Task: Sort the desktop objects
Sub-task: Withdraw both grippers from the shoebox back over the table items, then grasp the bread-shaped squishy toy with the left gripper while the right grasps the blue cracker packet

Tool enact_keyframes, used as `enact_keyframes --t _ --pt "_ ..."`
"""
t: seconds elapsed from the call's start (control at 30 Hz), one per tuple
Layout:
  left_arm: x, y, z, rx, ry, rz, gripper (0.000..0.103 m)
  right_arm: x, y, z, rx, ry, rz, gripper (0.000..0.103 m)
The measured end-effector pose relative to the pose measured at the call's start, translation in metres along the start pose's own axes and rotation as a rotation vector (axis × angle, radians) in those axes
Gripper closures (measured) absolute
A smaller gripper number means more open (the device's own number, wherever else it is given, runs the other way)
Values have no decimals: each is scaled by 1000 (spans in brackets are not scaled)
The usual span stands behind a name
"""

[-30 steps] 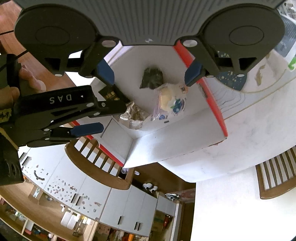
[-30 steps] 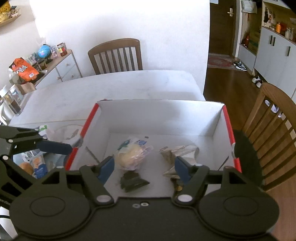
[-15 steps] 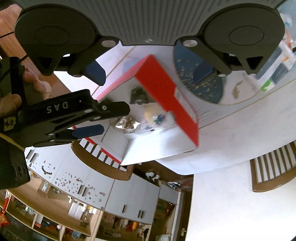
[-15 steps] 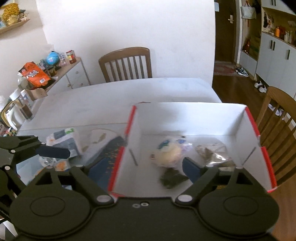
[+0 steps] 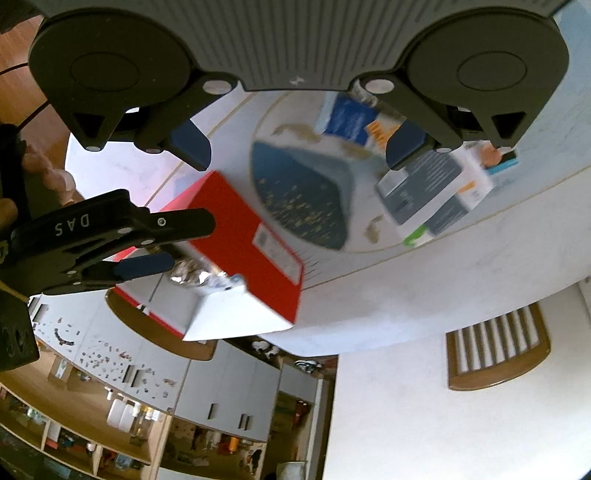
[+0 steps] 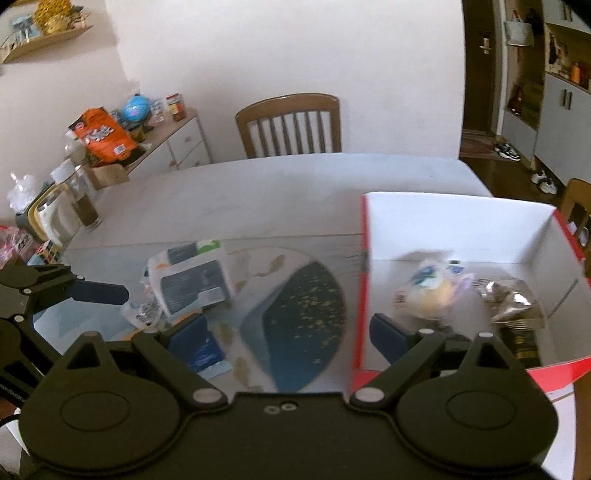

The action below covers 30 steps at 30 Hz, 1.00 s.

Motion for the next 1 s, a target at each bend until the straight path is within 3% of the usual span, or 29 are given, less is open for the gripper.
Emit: enact_keyframes --t 0.43,1.0 --pt "-4 -39 -51 -8 77 -9 2 38 -8 -47 -94 50 -52 8" --pt "15 -73 -96 -67 104 -49 2 87 -24 -79 -160 104 -148 12"
Point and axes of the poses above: each gripper's, at about its wrist camera, not at the fingertips, and x roughly the way its jaws point, z to its right, y to its top, the point moved 8 cm from there along x, roughly the way its jaws point, and after that the axes turned 2 degrees about -x, right-handed, at the moved point
